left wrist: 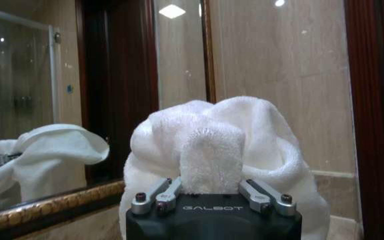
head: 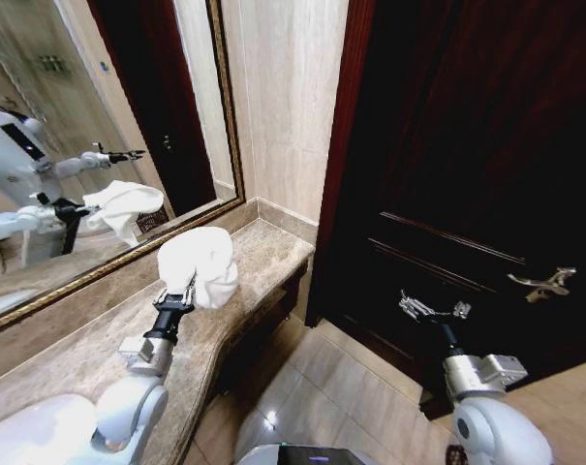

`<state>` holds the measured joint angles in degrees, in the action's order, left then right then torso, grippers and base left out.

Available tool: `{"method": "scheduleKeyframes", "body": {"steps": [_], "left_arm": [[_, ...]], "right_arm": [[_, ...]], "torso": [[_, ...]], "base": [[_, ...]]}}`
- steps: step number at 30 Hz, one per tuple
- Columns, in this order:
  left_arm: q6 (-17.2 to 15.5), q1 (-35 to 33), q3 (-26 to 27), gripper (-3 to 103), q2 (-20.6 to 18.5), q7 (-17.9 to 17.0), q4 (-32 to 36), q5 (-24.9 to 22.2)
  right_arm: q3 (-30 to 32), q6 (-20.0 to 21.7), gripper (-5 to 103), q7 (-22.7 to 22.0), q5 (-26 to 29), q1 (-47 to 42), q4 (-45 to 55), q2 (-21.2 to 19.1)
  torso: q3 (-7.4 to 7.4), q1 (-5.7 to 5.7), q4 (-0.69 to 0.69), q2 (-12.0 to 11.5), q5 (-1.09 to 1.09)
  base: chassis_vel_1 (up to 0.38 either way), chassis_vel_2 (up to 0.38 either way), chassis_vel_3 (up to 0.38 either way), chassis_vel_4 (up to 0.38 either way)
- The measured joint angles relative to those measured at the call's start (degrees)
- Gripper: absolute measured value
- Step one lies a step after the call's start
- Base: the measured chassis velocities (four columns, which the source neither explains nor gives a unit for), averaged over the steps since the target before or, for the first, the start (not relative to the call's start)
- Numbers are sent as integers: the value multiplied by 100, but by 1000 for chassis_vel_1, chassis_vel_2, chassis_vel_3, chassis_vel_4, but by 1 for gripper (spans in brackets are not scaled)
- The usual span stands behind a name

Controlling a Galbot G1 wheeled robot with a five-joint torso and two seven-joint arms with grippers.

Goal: Discard the used towel into the hamper.

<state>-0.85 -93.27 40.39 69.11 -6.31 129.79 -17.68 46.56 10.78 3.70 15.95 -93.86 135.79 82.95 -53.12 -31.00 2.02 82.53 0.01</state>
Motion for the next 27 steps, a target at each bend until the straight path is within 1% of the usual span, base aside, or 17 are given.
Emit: {"method": "scheduleKeyframes", "body": {"steps": [8, 9, 10, 14, 15, 19, 22, 24, 27], "left_arm": [[-23, 30, -80, 20, -19, -18, 55, 29], [-22, 26, -103, 20, -17, -18, 65, 42], [-21, 23, -117, 20, -17, -20, 84, 49], [-15, 32, -125, 20, -22, -26, 103, 54], [-7, 41, -127, 20, -26, -30, 103, 62], [12, 32, -126, 20, -21, -32, 120, 80], [34, 1, -122, 20, -5, -31, 141, 89], [52, -12, -122, 20, 12, -29, 146, 100], [67, -20, -124, 20, 30, -27, 148, 118]], "right_arm": [[5, -9, 100, 2, -6, -59, 39, 22], [15, -13, 100, 2, -6, -83, 44, 26], [20, -31, 100, 4, -6, -104, 58, 37], [23, -54, 100, 5, -10, -132, 60, 58], [23, -81, 100, 8, -18, -155, 62, 76], [20, -111, 100, 19, -34, -204, 64, 100], [22, -129, 100, 22, -37, -230, 65, 104], [25, -141, 100, 23, -37, -242, 64, 105], [26, -161, 100, 33, -40, -264, 64, 122]], "torso": [[0, -2, -1, 0, 0], [0, 0, -4, 0, -1], [0, 2, 0, 0, -3], [1, 4, 2, 0, 2], [1, 4, 2, 1, -4], [1, 5, -2, 1, 0], [1, 5, 0, 1, -3], [0, 2, 0, 0, 2], [0, 1, 1, 0, -2]], "base": [[88, -96, -128, 130], [177, -163, -203, 175], [187, -206, -203, 183], [234, -211, -198, 191], [228, -214, -190, 213], [196, -193, -183, 175], [131, -175, -151, 159], [140, -139, -114, 146], [113, -119, -106, 116]]}}
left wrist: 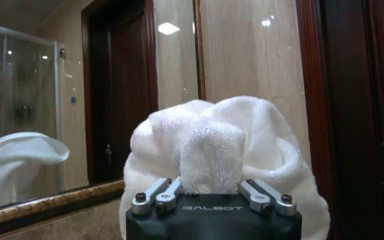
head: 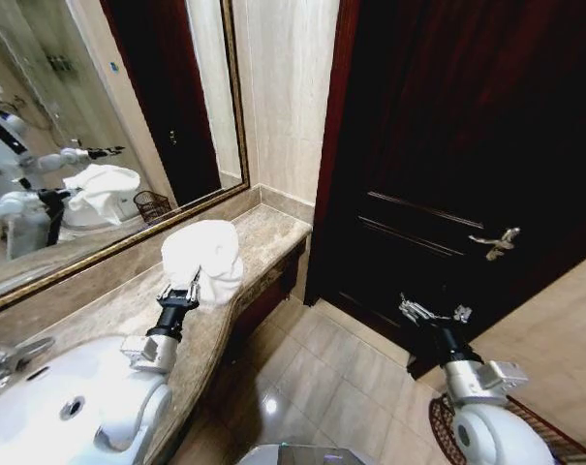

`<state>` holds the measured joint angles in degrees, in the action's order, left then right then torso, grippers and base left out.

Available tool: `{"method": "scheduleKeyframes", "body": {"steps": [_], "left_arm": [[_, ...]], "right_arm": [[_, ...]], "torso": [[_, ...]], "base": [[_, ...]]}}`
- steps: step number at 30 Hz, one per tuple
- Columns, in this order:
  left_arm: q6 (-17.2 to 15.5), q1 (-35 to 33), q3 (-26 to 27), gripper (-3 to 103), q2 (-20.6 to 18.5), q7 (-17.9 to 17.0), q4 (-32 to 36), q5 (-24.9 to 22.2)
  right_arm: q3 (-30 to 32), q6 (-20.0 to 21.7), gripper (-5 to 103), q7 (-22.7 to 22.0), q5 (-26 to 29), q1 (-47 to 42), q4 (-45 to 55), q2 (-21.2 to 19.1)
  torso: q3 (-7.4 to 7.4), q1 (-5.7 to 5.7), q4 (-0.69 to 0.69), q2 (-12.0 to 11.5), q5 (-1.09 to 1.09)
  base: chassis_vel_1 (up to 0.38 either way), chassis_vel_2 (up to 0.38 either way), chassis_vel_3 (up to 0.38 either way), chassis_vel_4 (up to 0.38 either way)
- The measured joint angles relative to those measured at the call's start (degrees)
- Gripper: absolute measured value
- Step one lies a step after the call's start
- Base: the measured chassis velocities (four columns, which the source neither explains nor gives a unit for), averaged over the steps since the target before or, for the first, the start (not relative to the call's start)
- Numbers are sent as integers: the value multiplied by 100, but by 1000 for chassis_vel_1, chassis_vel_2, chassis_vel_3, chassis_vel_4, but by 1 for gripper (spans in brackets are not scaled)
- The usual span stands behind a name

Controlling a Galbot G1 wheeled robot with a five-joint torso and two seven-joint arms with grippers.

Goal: Discard the used towel into the hamper.

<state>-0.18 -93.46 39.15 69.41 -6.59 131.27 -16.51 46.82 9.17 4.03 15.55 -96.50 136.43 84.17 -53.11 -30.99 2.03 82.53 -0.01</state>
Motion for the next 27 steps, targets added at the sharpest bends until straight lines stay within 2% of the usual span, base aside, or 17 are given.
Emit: {"method": "scheduleKeyframes", "body": {"steps": [18, 27], "left_arm": [[21, -5, -106, 20, 30, 1, 55, 99], [53, -16, -111, 20, 30, 5, 57, 126]], "right_arm": [[24, -76, 100, 86, 0, -90, -35, 59], [27, -149, 100, 101, -1, -129, -55, 77]], "torso": [[-1, -1, -1, -1, 1], [0, 1, -1, -1, 2]], "base": [[137, -131, -136, 136], [120, -263, -110, 259]]}}
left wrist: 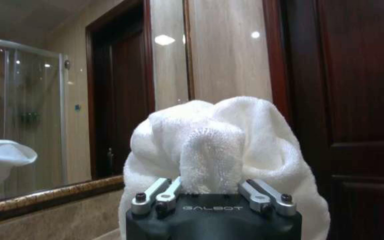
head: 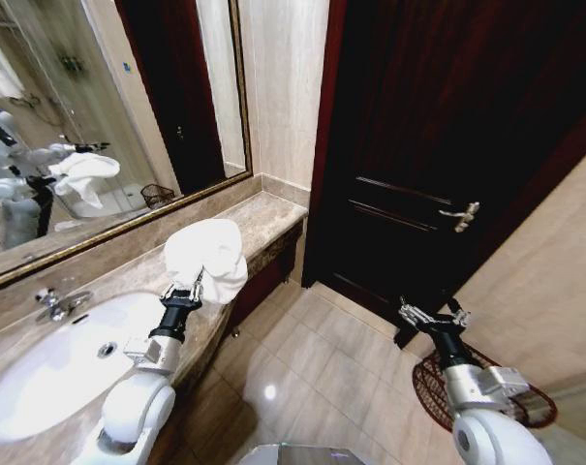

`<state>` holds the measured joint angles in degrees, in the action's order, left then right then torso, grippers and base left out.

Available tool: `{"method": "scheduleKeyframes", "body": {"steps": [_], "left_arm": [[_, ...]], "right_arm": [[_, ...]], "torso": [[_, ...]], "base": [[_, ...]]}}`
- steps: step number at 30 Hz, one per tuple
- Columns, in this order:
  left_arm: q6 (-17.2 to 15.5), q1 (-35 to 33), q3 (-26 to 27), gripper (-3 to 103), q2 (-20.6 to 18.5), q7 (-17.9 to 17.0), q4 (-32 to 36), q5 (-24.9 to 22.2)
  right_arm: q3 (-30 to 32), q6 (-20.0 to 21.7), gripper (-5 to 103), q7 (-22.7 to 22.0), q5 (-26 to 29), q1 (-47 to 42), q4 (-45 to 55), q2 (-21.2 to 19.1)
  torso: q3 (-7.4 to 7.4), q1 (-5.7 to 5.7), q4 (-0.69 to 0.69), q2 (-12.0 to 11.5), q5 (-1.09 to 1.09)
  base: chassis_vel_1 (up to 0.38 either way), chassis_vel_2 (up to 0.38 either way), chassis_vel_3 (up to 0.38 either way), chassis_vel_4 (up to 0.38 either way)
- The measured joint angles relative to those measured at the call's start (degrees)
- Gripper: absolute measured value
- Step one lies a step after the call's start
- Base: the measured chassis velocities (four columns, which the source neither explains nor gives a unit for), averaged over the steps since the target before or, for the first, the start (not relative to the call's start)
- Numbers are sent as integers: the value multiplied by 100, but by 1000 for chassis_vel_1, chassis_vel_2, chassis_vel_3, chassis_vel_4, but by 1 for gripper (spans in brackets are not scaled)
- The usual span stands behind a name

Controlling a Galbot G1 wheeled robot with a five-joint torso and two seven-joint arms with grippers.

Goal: Discard the used towel into the hamper.

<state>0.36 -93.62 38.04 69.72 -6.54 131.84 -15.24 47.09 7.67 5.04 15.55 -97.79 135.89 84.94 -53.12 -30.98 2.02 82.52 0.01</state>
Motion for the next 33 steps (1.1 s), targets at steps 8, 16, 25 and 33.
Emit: {"method": "scheduleKeyframes", "body": {"steps": [8, 16, 25, 33], "left_arm": [[67, 5, -36, 20, 37, 3, -51, 28], [46, 47, -110, 20, 56, 3, -127, 101], [46, 75, -250, 20, 59, 2, -189, 150], [46, 23, -280, 20, 73, 14, -184, 145]], "right_arm": [[-22, -141, 100, 3, -34, 3, -43, 7], [-33, -135, 100, -65, -44, 39, -33, -10], [-39, -87, 100, -137, -51, 45, 21, -26], [-53, -72, 100, -142, -60, 39, 51, 26]], "torso": [[3, 7, 0, 4, -1], [-2, -5, 1, -1, -2], [0, -1, 0, -1, -2], [7, 5, 0, -13, -1]], "base": [[8, -321, -24, 325], [-6, -14, 3, 4], [-39, -1, -39, -74], [-73, -110, -68, -46]]}}
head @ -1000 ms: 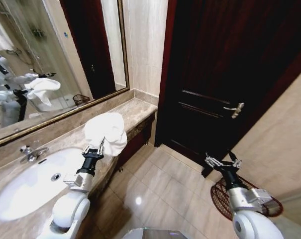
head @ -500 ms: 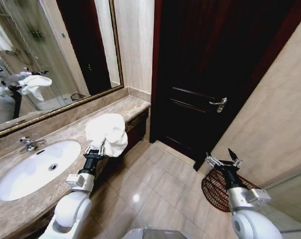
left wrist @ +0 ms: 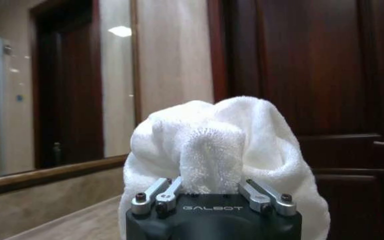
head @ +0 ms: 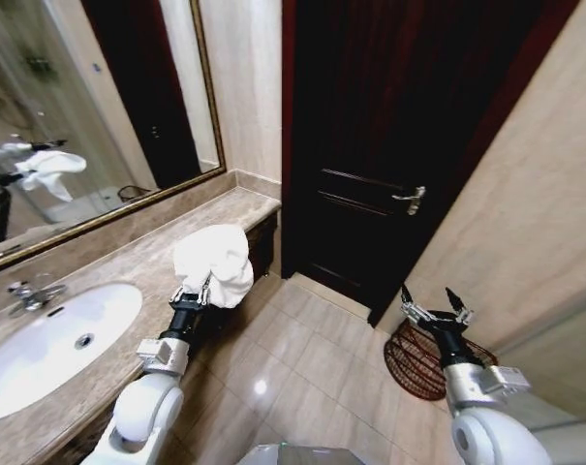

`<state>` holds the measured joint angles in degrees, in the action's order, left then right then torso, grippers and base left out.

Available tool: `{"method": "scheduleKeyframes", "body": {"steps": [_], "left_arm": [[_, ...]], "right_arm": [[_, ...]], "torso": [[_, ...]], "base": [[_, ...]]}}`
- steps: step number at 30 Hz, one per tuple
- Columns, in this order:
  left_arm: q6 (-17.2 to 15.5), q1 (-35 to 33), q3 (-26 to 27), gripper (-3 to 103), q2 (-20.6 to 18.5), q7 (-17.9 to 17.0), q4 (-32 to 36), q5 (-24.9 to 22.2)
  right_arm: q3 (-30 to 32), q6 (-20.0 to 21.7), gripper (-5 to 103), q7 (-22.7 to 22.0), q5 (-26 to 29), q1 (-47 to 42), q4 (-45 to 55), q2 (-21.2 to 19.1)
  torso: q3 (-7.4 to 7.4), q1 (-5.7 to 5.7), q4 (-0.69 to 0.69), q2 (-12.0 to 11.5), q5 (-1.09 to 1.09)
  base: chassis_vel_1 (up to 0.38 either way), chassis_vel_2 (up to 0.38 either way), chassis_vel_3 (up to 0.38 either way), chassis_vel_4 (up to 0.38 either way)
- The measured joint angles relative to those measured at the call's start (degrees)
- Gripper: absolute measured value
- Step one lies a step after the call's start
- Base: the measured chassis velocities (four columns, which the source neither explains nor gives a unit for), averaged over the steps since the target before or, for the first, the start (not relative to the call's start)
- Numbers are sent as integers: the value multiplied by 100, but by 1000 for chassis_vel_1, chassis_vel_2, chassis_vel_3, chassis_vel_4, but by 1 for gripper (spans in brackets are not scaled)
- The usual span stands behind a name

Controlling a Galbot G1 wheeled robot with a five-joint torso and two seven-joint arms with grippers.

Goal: Discard the used towel into the hamper.

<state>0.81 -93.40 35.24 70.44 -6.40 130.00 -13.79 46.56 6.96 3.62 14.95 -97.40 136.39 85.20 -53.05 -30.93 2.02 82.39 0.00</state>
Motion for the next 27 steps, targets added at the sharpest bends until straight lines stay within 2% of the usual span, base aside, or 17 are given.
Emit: {"method": "scheduleKeyframes", "body": {"steps": [4, 5, 16, 18, 20, 22, 27], "left_arm": [[16, -29, 6, 20, 17, 32, 19, 24], [58, -62, 24, 20, 32, 76, 21, 57], [225, -168, 129, 20, 66, 180, -29, 122], [269, -180, 137, 20, 84, 195, -66, 125], [275, -181, 136, 20, 88, 197, -71, 125], [349, -203, 118, 20, 118, 217, -116, 135], [434, -216, 123, 20, 123, 254, -163, 132]], "right_arm": [[0, -9, 100, 2, -1, -11, 4, 12], [1, -15, 100, 4, -2, -13, 13, 26], [2, -51, 100, 12, -6, -33, 41, 102], [4, -55, 100, 13, -6, -38, 49, 120], [4, -55, 100, 13, -7, -39, 51, 122], [0, -57, 100, 16, -14, -47, 64, 144], [-9, -58, 100, 16, -27, -58, 76, 186]], "torso": [[43, 37, -1, -80, 0], [93, 80, 0, -175, -1], [269, 231, -1, -501, -1], [341, 290, -1, -632, 1], [351, 298, -1, -649, 1], [425, 360, 1, -786, 0], [509, 437, -1, -946, 0]], "base": [[-110, -87, -93, -120], [-107, -86, -96, -129], [-121, -122, -126, -129], [-120, -132, -121, -137], [-121, -108, -104, -148], [-116, -129, -117, -108], [-102, -115, -134, -115]]}}
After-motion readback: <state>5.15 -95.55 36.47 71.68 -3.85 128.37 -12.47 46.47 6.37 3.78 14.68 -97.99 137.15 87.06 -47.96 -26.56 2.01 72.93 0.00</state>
